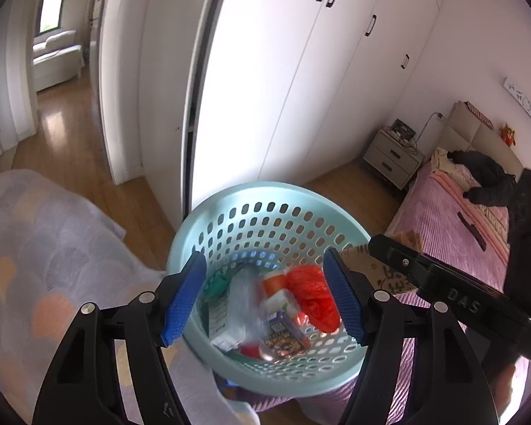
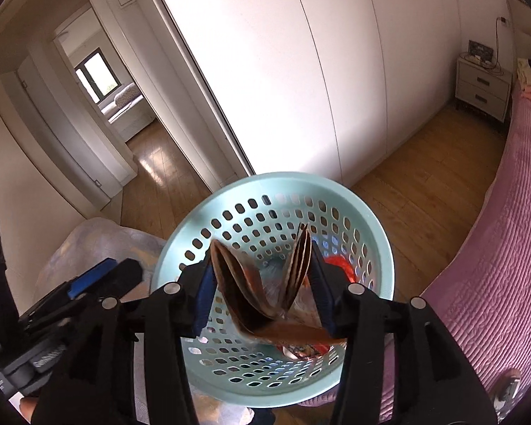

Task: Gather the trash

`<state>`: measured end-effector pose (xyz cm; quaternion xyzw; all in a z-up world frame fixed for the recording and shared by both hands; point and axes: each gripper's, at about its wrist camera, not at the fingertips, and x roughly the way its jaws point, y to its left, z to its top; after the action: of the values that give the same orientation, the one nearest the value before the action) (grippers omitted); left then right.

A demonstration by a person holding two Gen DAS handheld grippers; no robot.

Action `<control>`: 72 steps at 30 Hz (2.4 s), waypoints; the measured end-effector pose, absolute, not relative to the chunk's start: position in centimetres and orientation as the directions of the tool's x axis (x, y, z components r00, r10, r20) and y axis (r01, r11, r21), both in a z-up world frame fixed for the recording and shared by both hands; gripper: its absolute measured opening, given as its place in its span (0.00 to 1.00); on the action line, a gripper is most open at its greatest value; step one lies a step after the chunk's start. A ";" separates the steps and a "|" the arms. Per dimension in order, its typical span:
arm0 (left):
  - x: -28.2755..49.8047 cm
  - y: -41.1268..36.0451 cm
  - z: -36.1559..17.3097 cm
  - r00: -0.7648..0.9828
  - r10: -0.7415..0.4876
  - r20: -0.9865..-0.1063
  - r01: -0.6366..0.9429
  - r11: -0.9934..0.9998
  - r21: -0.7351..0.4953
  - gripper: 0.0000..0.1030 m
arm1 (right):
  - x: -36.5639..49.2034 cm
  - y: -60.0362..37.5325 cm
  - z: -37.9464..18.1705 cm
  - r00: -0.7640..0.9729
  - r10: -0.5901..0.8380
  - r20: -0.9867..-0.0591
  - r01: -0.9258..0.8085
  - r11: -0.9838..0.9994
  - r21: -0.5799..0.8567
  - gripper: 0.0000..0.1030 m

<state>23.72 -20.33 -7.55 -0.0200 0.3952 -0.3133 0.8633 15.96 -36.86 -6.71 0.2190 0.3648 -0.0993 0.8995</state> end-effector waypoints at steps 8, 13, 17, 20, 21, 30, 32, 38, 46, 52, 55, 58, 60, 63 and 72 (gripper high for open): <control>21.7 -17.2 -7.2 0.519 -0.561 -0.645 0.490 0.814 -0.313 0.72 | 15.0 -35.3 -5.7 0.731 -0.015 -0.682 0.309 0.898 0.312 0.50; 20.5 -15.2 -6.7 0.546 -0.547 -0.635 0.471 0.827 -0.307 0.72 | 14.2 -33.9 -4.8 0.753 -0.048 -0.656 0.293 0.917 0.269 0.73; 19.1 -13.1 -6.0 0.577 -0.541 -0.612 0.457 0.835 -0.306 0.72 | 13.4 -32.9 -4.3 0.759 -0.039 -0.650 0.282 0.919 0.274 0.73; 17.9 -11.8 -5.5 0.610 -0.522 -0.597 0.437 0.849 -0.296 0.72 | 12.4 -32.4 -3.8 0.769 -0.033 -0.638 0.271 0.921 0.279 0.73; 17.4 -11.3 -5.3 0.625 -0.513 -0.588 0.429 0.856 -0.291 0.72 | 11.9 -32.0 -3.5 0.776 -0.030 -0.630 0.263 0.923 0.280 0.73; 14.1 -7.6 -4.3 0.781 -0.367 -0.506 0.309 0.930 -0.199 0.74 | 8.5 -26.9 -0.8 0.850 -0.116 -0.514 0.227 0.961 0.158 0.73; 13.1 -6.9 -4.3 0.822 -0.322 -0.470 0.276 0.947 -0.166 0.78 | 7.6 -26.1 -0.7 0.864 -0.133 -0.486 0.224 0.966 0.133 0.73; 11.4 -5.4 -5.4 0.886 -0.254 -0.389 0.230 0.967 -0.108 0.81 | 5.7 -25.1 -1.3 0.887 -0.153 -0.435 0.220 0.969 0.109 0.73; 11.6 -3.0 -6.7 0.897 -0.271 -0.349 0.209 0.956 -0.206 0.82 | 3.5 -23.8 -2.6 0.904 -0.211 -0.371 0.248 0.967 0.052 0.73; 12.1 -2.4 -7.3 0.877 -0.296 -0.378 0.213 0.946 -0.246 0.84 | 3.1 -23.4 -3.5 0.904 -0.225 -0.363 0.272 0.959 0.083 0.73; 11.6 -2.9 -7.4 0.882 -0.286 -0.374 0.219 0.952 -0.211 0.84 | 3.4 -22.8 -3.7 0.903 -0.221 -0.369 0.270 0.959 0.087 0.73; 11.1 -4.0 -7.6 0.882 -0.282 -0.378 0.240 0.958 -0.156 0.85 | 3.7 -22.1 -3.7 0.905 -0.219 -0.365 0.260 0.963 0.068 0.73; 10.9 -4.6 -7.5 0.888 -0.271 -0.373 0.243 0.963 -0.121 0.89 | 3.9 -21.7 -4.0 0.908 -0.210 -0.363 0.248 0.967 0.061 0.73; 10.8 -5.1 -7.5 0.892 -0.257 -0.372 0.241 0.966 -0.090 0.89 | 4.1 -21.5 -4.3 0.910 -0.196 -0.366 0.235 0.970 0.066 0.73; 11.1 -5.1 -7.6 0.888 -0.254 -0.384 0.238 0.967 -0.089 0.90 | 4.2 -22.0 -4.5 0.904 -0.205 -0.375 0.249 0.966 0.073 0.73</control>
<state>11.14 -5.08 -7.64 -0.0198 0.2001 -0.1266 0.9714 4.20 -21.95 -4.52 0.0597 0.1855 -0.1167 0.9739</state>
